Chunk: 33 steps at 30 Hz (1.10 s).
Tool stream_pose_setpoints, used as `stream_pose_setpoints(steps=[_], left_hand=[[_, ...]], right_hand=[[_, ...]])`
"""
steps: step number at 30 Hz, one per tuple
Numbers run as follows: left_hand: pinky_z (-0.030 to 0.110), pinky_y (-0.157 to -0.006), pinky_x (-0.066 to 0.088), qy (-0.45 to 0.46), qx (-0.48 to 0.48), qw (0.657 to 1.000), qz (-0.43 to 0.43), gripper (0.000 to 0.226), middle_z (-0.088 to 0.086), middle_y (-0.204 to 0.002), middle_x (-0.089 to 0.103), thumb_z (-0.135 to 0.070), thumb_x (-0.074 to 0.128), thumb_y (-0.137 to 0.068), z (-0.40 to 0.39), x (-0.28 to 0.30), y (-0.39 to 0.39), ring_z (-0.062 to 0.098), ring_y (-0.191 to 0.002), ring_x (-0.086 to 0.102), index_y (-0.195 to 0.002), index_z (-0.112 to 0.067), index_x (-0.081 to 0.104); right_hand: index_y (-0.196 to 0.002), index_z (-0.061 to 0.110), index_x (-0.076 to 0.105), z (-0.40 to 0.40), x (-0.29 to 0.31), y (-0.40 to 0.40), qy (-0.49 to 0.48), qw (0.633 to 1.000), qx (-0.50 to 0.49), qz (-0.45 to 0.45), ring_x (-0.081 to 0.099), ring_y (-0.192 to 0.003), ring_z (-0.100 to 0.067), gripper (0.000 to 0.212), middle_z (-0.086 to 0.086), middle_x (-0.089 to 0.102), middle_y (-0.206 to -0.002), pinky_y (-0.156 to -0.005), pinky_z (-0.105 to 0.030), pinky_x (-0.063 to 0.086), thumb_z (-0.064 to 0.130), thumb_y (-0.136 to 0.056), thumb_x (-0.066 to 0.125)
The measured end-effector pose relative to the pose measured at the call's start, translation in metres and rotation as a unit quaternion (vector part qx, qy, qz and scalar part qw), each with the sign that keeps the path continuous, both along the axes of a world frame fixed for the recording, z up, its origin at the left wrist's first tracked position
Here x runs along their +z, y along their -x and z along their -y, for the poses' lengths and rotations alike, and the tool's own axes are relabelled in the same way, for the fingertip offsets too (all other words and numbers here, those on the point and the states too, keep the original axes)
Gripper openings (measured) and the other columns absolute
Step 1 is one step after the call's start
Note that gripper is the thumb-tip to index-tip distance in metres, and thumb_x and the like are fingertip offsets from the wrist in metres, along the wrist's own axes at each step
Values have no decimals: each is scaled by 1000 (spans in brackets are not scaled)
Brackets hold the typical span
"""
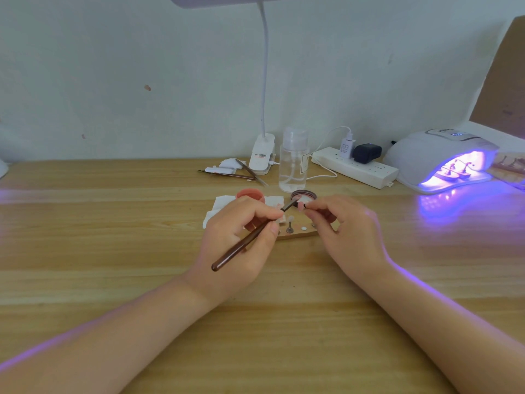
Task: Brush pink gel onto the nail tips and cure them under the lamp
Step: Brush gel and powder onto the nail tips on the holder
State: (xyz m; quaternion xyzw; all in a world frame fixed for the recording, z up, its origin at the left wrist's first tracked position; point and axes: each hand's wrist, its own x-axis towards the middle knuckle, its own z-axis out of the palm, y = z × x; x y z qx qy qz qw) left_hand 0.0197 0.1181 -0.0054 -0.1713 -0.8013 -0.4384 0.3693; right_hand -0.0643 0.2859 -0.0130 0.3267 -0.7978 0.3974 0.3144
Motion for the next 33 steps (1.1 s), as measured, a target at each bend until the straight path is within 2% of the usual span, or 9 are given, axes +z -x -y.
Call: stream_pose_setpoints(steps=[4, 10, 16, 18, 20, 23, 26, 30, 33], left_hand=[[27, -90, 48, 6, -2, 1000, 1, 13, 6, -91, 69, -5, 59, -83, 0, 1, 0, 15, -107, 60, -92, -9, 68], [18, -85, 41, 46, 4, 999, 3, 12, -9, -83, 61, -4, 60, -82, -3, 1, 0, 8, -77, 55, -90, -5, 69], [13, -80, 40, 69, -1, 998, -6, 9, 1, -77, 62, -2, 61, -80, -1, 3, -1, 14, -73, 55, -84, 0, 69], [14, -76, 41, 63, -13, 998, -7, 13, 0, -75, 61, -10, 59, -82, -1, 3, -2, 14, -72, 55, -81, -2, 68], [16, -72, 42, 51, -16, 999, -11, 19, -3, -74, 60, -16, 54, -81, 0, 2, -3, 9, -73, 56, -80, -3, 68], [7, -77, 40, 21, -11, 1000, -4, 10, -15, -82, 60, -10, 56, -82, -1, 0, -4, -9, -84, 57, -82, -7, 66], [5, -78, 42, -20, 7, 1000, 14, 17, -17, -90, 64, -5, 59, -83, -4, 0, -4, -11, -90, 60, -89, -21, 63], [4, -76, 44, -57, 6, 997, 48, 28, -17, -95, 65, -3, 64, -88, -6, 0, -3, -12, -89, 60, -94, -30, 63], [2, -77, 42, -33, 8, 998, 52, 22, -22, -88, 65, 0, 64, -86, -7, 0, -4, -14, -91, 59, -91, -22, 65]], right_hand=[[-87, 8, 73, -1, -1, 1, -1, 1000, 3, -7, 59, -66, -15, 7, -2, 68, -75, -64, -26, 47, 4, -81, 71], [-88, 8, 74, -1, -1, 1, -12, 1000, 2, -28, 59, -67, -13, 8, -2, 68, -77, -65, -28, 50, 3, -81, 71], [-90, 7, 74, -2, -1, 2, -6, 1000, 2, -10, 59, -68, -12, 9, -1, 69, -79, -65, -28, 51, 4, -82, 70], [-89, 8, 74, -1, -1, 2, -4, 1000, -6, -3, 58, -67, -10, 7, 1, 69, -77, -65, -25, 49, 5, -83, 70], [-87, 8, 74, 0, -1, 2, 0, 1000, -13, 1, 58, -65, -12, 7, 2, 68, -75, -64, -24, 47, 6, -82, 70], [-87, 10, 74, 0, -1, 1, 8, 1000, -20, 7, 58, -64, -12, 6, 5, 67, -73, -62, -17, 44, 7, -82, 71], [-88, 11, 74, 0, -1, -1, 16, 1000, -13, 15, 57, -63, -8, 7, 8, 67, -73, -61, -10, 42, 8, -82, 71], [-86, 10, 74, 2, -1, -2, 26, 999, -4, 31, 59, -63, -10, 4, 3, 69, -70, -59, -18, 46, 9, -82, 71], [-86, 11, 73, 2, -1, -2, 31, 999, 0, 40, 60, -64, -10, 5, 5, 68, -71, -61, -23, 48, 8, -82, 71]])
